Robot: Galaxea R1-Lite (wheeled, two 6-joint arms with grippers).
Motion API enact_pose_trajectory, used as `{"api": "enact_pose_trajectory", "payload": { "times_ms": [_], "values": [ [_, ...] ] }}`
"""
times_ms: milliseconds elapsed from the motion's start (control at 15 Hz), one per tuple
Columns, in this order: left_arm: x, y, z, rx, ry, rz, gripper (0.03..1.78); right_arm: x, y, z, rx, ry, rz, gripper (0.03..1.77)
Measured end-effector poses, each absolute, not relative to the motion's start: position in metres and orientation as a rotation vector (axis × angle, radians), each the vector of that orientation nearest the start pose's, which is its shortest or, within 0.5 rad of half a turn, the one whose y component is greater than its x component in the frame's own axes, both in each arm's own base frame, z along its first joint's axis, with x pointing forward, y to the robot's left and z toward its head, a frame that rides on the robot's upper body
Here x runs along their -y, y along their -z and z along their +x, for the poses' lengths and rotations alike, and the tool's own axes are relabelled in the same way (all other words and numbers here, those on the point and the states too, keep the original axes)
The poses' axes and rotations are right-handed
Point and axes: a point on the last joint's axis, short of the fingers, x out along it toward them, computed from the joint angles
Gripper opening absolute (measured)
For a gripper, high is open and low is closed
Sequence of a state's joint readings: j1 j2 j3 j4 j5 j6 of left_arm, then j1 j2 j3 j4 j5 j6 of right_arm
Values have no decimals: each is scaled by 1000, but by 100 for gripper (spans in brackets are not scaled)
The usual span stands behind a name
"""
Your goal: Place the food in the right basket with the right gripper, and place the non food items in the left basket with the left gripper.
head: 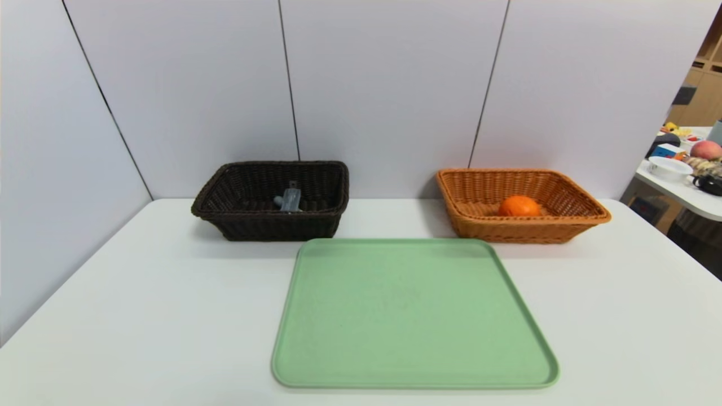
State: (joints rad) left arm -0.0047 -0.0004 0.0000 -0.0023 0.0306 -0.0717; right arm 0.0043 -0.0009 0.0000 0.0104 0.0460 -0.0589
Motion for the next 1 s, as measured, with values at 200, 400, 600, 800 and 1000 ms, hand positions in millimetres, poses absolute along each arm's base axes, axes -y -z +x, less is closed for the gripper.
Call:
{"api": "enact_pose_trajectory", "payload": {
  "times_ms": [200,400,600,800,1000],
  "values": [
    [-1,-76,-23,4,-25,-79,169,-1,-74,-23,-9,-46,-35,169],
    [-1,-76,-23,3,-26,-85,169,-1,-74,-23,-10,-34,-10,169],
    [-1,-76,-23,3,-25,-85,169,-1,-74,-23,-9,-33,-9,169],
    [-1,-76,-23,3,-25,-85,169,-1,-74,-23,-10,-35,-16,169],
    [-1,-76,-23,3,-26,-85,169,-1,-74,-23,-10,-33,-12,169]
  ]
}}
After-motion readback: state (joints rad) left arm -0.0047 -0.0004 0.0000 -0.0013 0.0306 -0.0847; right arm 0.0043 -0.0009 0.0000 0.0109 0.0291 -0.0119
